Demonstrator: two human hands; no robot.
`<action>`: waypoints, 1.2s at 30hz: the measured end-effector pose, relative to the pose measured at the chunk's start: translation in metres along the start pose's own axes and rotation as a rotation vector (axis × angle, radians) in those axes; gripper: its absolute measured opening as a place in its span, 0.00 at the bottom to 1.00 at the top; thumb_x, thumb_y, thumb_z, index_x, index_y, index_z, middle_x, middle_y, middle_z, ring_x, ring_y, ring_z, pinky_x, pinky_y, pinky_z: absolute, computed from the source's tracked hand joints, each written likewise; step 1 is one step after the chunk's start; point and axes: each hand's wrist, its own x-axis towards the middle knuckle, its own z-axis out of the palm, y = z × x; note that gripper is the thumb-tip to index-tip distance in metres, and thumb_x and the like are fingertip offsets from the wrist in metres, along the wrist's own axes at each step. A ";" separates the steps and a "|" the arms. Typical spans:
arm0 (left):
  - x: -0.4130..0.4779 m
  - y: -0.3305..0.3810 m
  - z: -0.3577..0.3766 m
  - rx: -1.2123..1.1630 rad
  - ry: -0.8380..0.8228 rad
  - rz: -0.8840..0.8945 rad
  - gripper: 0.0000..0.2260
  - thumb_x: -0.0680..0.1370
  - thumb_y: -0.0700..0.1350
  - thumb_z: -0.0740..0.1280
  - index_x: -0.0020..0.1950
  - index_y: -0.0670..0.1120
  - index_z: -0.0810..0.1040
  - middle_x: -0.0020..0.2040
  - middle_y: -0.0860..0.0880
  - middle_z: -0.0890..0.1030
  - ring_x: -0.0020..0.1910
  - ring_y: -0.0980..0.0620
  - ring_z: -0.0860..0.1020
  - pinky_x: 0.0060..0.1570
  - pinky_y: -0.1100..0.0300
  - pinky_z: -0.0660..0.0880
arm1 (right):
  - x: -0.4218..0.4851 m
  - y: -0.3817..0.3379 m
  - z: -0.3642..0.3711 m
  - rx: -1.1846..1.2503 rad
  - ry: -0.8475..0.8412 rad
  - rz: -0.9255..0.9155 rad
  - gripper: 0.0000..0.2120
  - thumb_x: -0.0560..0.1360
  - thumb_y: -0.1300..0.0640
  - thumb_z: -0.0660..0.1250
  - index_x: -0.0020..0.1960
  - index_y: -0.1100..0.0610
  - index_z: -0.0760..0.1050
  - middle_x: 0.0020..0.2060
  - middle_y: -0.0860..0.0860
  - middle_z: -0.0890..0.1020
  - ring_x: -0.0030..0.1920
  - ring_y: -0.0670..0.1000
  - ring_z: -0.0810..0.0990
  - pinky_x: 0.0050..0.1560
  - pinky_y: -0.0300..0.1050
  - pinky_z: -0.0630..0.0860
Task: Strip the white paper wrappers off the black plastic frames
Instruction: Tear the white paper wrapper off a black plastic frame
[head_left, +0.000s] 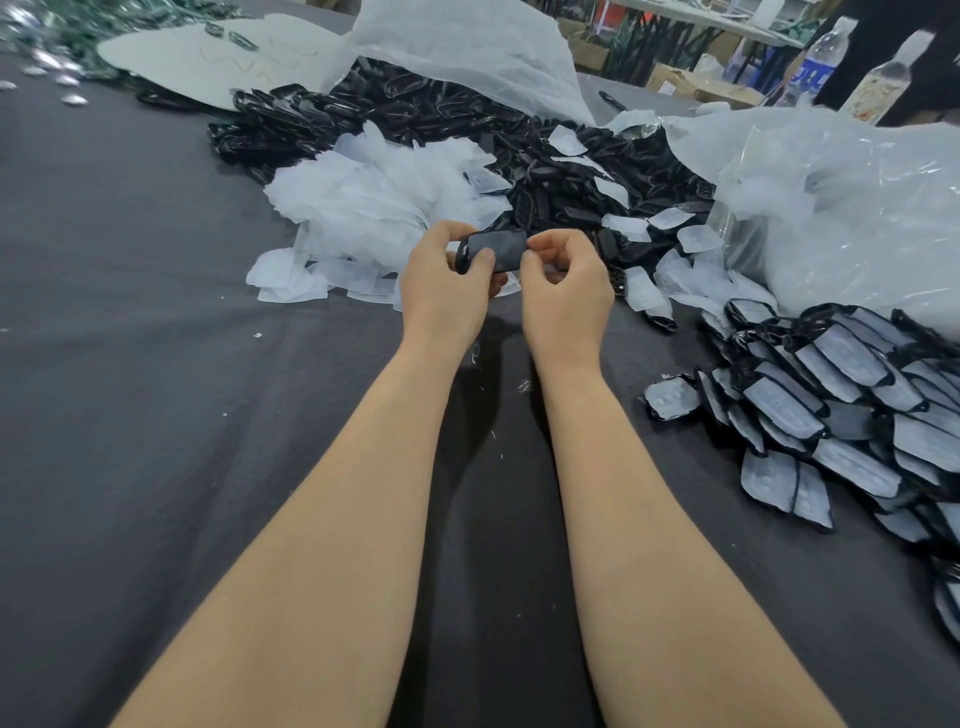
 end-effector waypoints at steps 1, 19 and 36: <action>-0.001 0.001 0.000 -0.001 -0.007 0.000 0.08 0.78 0.35 0.64 0.49 0.49 0.72 0.43 0.45 0.80 0.37 0.52 0.83 0.49 0.56 0.81 | 0.000 0.000 0.001 -0.014 -0.009 -0.002 0.06 0.76 0.64 0.64 0.51 0.59 0.77 0.44 0.52 0.80 0.42 0.46 0.75 0.45 0.33 0.70; -0.005 0.002 0.003 0.155 -0.008 0.109 0.07 0.78 0.37 0.64 0.51 0.48 0.71 0.44 0.49 0.78 0.39 0.58 0.79 0.47 0.62 0.79 | -0.001 -0.004 0.005 0.171 0.040 0.086 0.06 0.74 0.64 0.67 0.47 0.57 0.72 0.38 0.44 0.75 0.37 0.40 0.74 0.42 0.29 0.71; -0.005 0.004 0.002 0.130 -0.050 0.047 0.07 0.78 0.36 0.64 0.51 0.47 0.71 0.52 0.40 0.80 0.49 0.44 0.82 0.54 0.48 0.79 | 0.001 0.000 0.004 0.215 0.043 0.100 0.05 0.75 0.64 0.66 0.48 0.58 0.70 0.38 0.45 0.74 0.37 0.41 0.74 0.45 0.36 0.74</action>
